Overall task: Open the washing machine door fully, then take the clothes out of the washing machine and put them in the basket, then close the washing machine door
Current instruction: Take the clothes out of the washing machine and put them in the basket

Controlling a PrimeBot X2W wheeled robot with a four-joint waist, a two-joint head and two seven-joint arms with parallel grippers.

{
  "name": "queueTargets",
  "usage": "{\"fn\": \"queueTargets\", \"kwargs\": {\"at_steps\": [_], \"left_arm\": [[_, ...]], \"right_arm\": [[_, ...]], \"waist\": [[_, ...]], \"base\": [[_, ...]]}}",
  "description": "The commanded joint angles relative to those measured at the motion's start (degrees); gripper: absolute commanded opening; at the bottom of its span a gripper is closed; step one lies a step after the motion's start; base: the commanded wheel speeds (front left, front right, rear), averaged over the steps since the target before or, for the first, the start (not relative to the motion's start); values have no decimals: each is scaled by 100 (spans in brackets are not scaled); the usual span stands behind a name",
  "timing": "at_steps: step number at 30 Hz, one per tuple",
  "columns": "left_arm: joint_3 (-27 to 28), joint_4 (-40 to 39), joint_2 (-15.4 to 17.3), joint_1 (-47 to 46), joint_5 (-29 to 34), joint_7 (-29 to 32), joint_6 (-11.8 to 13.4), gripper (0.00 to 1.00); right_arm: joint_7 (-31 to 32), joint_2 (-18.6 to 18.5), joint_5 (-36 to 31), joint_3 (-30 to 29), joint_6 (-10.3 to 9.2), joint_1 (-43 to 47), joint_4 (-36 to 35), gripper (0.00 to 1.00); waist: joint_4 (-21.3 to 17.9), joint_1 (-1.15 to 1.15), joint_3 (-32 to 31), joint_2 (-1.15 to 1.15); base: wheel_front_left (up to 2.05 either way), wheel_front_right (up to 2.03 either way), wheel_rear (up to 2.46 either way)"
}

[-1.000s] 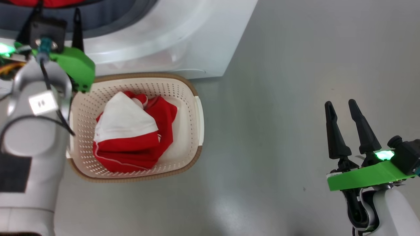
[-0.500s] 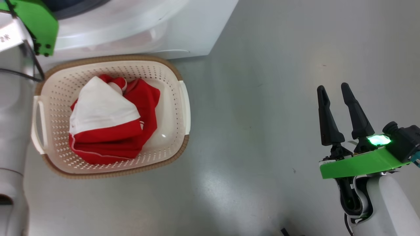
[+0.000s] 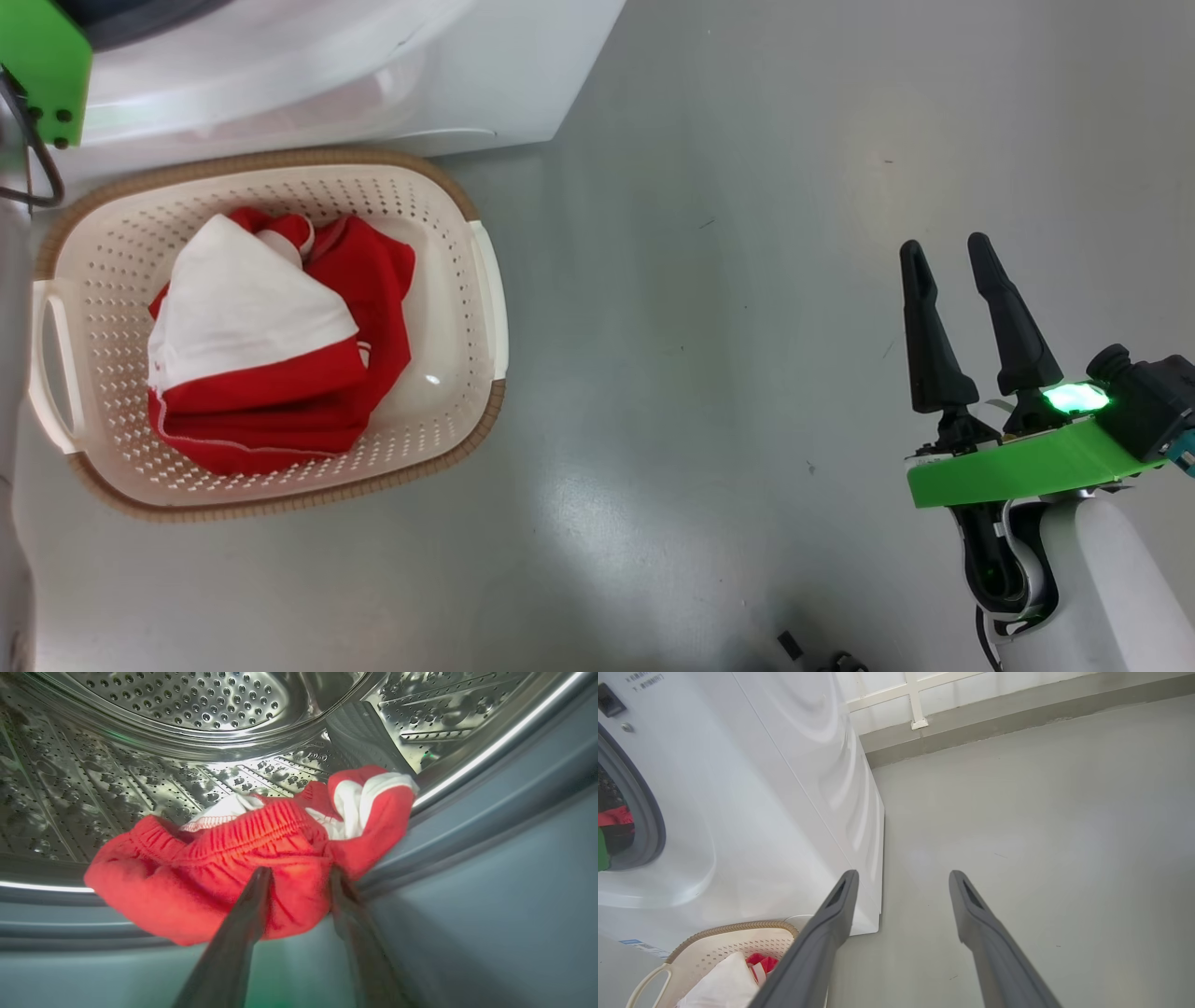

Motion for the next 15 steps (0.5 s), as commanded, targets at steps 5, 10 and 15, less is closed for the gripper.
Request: {"fn": "queueTargets", "kwargs": {"at_steps": [5, 10, 15], "left_arm": [[3, -43, 269, -147, -94, -262, 82, 0], [71, -56, 192, -156, -249, -635, 102, 0], [499, -354, -16, 28, -824, -1074, 38, 0]], "right_arm": [[-36, 4, 66, 77, 37, -27, -158, 100], [-36, 6, 50, 40, 37, -29, -158, 100], [-36, 7, 22, 16, 37, 3, -159, 100]], "waist": [[35, 0, 5, 0], [93, 0, -25, 0], [193, 0, -141, 0]], "base": [[0, 0, 0], [0, 0, 0], [0, 0, 0]]}}
